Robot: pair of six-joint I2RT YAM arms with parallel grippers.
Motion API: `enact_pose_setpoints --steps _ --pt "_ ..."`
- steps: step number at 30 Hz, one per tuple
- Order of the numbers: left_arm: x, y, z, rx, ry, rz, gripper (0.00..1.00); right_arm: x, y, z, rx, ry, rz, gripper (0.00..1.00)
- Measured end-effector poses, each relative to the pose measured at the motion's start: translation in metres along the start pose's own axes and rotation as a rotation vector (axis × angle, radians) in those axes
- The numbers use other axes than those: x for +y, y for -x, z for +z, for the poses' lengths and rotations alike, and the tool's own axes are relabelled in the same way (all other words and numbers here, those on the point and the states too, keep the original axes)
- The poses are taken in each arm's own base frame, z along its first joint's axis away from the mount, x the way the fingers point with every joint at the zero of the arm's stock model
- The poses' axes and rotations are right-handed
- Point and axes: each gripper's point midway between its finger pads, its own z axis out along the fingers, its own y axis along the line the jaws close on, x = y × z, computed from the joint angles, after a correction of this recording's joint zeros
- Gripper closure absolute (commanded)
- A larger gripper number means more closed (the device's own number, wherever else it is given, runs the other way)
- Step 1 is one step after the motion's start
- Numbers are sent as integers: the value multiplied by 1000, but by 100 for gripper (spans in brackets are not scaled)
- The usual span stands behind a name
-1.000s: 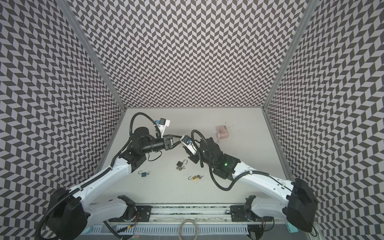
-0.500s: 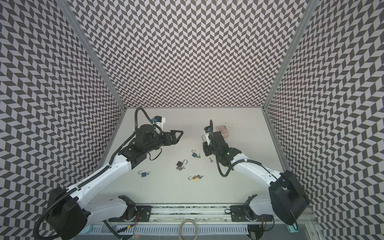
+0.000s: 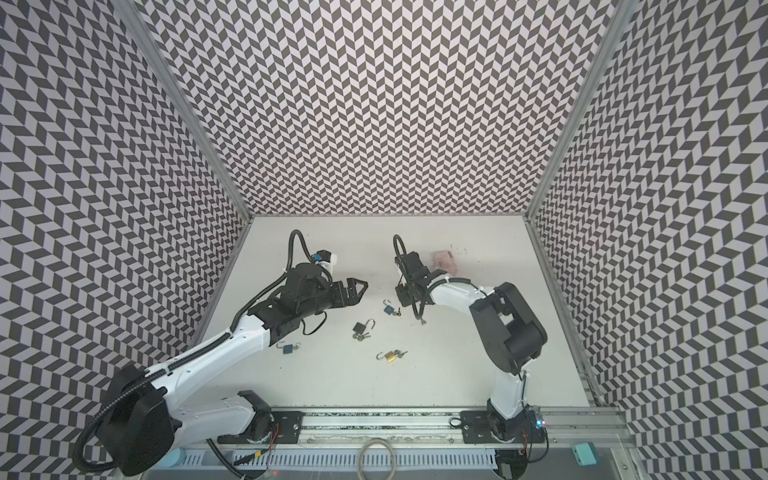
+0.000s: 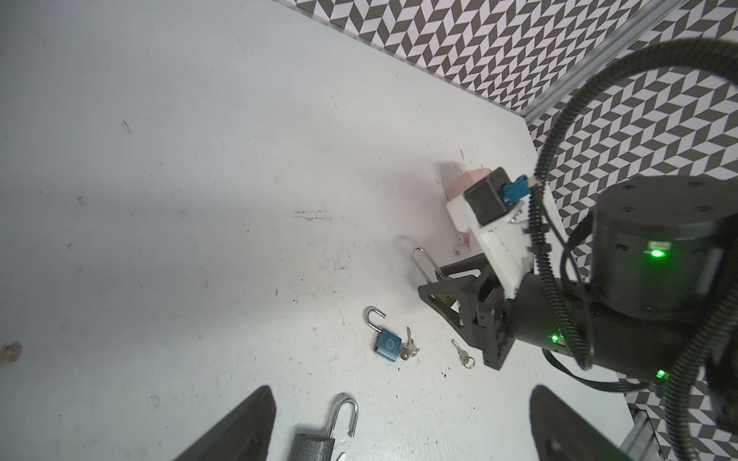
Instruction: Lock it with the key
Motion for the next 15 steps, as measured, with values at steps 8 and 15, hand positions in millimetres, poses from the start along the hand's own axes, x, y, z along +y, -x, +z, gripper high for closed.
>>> enact_pose_setpoints --steps 8,15 --pt "4 -4 -1 5 5 -18 1 -7 -12 11 67 -30 -25 82" --pt "8 -9 2 17 14 -25 1 -8 -12 12 79 -31 -30 65"
